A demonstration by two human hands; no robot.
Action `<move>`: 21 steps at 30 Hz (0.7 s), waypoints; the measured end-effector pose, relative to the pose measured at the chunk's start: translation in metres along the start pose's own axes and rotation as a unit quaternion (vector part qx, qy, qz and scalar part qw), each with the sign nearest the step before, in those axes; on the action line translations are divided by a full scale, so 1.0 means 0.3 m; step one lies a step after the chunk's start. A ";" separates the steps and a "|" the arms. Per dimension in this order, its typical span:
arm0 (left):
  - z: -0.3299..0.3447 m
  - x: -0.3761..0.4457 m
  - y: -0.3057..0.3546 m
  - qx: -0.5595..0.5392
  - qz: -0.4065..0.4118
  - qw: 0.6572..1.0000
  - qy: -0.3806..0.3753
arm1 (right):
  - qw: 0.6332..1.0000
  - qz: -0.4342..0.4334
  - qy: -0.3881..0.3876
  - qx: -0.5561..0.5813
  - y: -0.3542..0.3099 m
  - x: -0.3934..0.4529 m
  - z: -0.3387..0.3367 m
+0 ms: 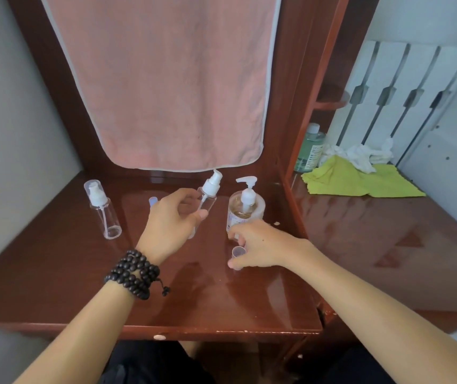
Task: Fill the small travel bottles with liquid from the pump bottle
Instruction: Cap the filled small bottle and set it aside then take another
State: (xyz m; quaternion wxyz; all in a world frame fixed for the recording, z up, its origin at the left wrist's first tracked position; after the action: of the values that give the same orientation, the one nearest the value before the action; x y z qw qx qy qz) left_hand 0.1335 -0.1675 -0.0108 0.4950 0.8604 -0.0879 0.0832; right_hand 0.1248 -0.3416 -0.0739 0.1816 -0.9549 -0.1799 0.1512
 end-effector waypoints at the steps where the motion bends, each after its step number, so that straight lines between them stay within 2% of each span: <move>1: 0.007 -0.003 -0.002 -0.004 0.001 1.000 -0.007 | 0.999 -0.002 0.034 0.006 -0.018 -0.014 -0.060; 4: 0.024 -0.005 0.010 -0.010 0.016 1.000 -0.014 | 0.979 0.004 0.172 0.107 -0.064 -0.063 -0.271; 6: 0.039 -0.003 0.036 0.006 0.042 0.999 -0.015 | 0.962 0.004 0.201 0.183 -0.078 -0.081 -0.339; 13: 0.075 -0.017 0.161 0.076 0.132 0.988 -0.032 | 0.954 -0.064 0.231 0.178 -0.079 -0.092 -0.343; 17: 0.104 -0.021 0.153 0.043 0.093 0.992 -0.078 | 0.970 -0.130 0.180 0.098 -0.089 -0.121 -0.353; 21: 0.092 -0.016 0.178 0.060 0.103 0.992 -0.050 | 0.986 -0.038 0.134 0.089 -0.059 -0.129 -0.355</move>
State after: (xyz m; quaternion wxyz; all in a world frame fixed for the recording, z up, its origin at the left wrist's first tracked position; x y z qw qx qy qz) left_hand 0.1180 -0.2175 0.0190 0.4265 0.8778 -0.1960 0.0957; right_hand 0.1230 -0.3727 0.0364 0.2940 -0.9390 -0.1756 0.0304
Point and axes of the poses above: each hand's wrist, its own x-axis towards the middle knuckle, its own z-axis out of the palm, y = z × x, the point moved 9 cm from there along x, towards the middle knuckle, and after that the axes turned 2 degrees about -x, right-handed, at the moved point
